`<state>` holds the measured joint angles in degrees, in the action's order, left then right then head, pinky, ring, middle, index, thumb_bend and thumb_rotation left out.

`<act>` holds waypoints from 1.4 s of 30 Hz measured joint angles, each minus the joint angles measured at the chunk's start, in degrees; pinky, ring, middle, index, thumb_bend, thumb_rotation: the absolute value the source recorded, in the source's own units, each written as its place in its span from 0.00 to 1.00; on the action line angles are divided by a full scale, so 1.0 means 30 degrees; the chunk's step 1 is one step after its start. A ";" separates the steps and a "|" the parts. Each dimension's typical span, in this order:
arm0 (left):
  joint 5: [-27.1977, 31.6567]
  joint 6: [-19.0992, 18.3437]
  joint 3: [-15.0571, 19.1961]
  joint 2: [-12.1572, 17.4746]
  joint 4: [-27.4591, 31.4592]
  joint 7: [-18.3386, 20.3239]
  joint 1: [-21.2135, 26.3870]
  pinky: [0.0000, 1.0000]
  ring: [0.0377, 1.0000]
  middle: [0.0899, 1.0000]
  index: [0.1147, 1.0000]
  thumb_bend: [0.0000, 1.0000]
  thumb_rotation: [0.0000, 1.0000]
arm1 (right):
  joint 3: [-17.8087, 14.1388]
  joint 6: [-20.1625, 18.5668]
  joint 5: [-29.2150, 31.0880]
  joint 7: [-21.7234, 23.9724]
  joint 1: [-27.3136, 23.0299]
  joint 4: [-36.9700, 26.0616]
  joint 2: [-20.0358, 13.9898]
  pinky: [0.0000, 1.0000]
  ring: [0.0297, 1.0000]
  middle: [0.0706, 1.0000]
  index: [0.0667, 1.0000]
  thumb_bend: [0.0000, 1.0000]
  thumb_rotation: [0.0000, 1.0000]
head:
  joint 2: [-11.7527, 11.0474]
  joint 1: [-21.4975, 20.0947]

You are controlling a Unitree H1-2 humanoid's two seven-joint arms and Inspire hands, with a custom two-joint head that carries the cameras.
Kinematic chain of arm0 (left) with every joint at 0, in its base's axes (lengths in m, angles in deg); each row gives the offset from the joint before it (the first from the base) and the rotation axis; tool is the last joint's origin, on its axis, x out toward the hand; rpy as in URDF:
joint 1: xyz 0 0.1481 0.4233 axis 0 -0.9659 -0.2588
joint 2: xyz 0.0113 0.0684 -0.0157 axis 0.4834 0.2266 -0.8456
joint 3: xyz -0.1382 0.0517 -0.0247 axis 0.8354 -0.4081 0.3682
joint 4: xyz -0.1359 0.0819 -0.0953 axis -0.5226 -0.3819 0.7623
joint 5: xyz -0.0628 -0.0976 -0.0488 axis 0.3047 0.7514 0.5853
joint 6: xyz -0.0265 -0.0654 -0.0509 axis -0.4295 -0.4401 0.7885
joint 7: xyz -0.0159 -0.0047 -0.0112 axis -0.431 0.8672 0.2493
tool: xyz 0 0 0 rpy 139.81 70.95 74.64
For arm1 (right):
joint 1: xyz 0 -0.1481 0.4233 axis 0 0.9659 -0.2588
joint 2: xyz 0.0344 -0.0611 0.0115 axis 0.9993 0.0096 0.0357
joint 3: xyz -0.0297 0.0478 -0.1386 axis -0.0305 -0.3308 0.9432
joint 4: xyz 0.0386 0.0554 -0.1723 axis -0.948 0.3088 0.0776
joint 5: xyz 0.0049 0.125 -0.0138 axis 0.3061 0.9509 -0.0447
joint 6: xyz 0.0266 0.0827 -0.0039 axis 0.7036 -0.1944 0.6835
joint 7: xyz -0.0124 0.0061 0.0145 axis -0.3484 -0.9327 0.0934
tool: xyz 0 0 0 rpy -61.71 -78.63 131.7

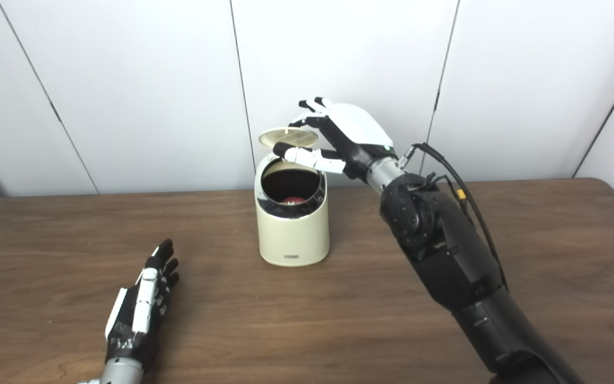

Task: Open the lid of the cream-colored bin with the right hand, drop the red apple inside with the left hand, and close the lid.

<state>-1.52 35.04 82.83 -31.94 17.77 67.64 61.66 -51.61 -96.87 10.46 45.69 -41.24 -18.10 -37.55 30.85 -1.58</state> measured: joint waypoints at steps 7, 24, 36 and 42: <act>-0.0007 -0.0001 -0.0020 -0.0013 0.0001 -0.0034 0.0000 0.99 0.99 1.00 0.98 0.50 0.93 | -0.0170 -0.0022 -0.0151 0.0574 0.0945 -0.1259 -0.0507 0.90 1.00 0.94 0.72 0.46 0.97 | 0.0204 0.0059; -0.0877 -0.0250 -0.0266 0.0030 0.0156 -0.0211 0.0003 0.99 0.97 0.98 0.97 0.52 0.85 | 0.0425 -0.0307 -0.1385 0.2857 0.2280 -0.3726 -0.0886 0.97 1.00 0.93 0.73 0.52 0.98 | 0.0586 0.0439; -0.1512 -0.0513 -0.0401 0.0161 0.0621 -0.0294 -0.0021 1.00 0.98 0.98 0.96 0.50 0.87 | 0.1547 0.0358 -0.3434 0.3001 0.3051 -0.4129 -0.0511 1.00 1.00 0.96 0.71 0.54 0.94 | 0.0732 0.0557; -0.1503 -0.0565 -0.0456 0.0089 0.0724 -0.0404 -0.0035 0.99 0.98 0.98 0.96 0.52 0.87 | 0.2020 0.1443 -0.4896 0.2632 0.3164 -0.4111 -0.0487 1.00 1.00 0.97 0.72 0.56 0.99 | 0.0791 0.0645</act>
<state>-6.02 33.34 81.46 -31.68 19.94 66.43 61.55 -45.55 -92.54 -4.23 53.58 -31.74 -30.43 -39.01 33.22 0.35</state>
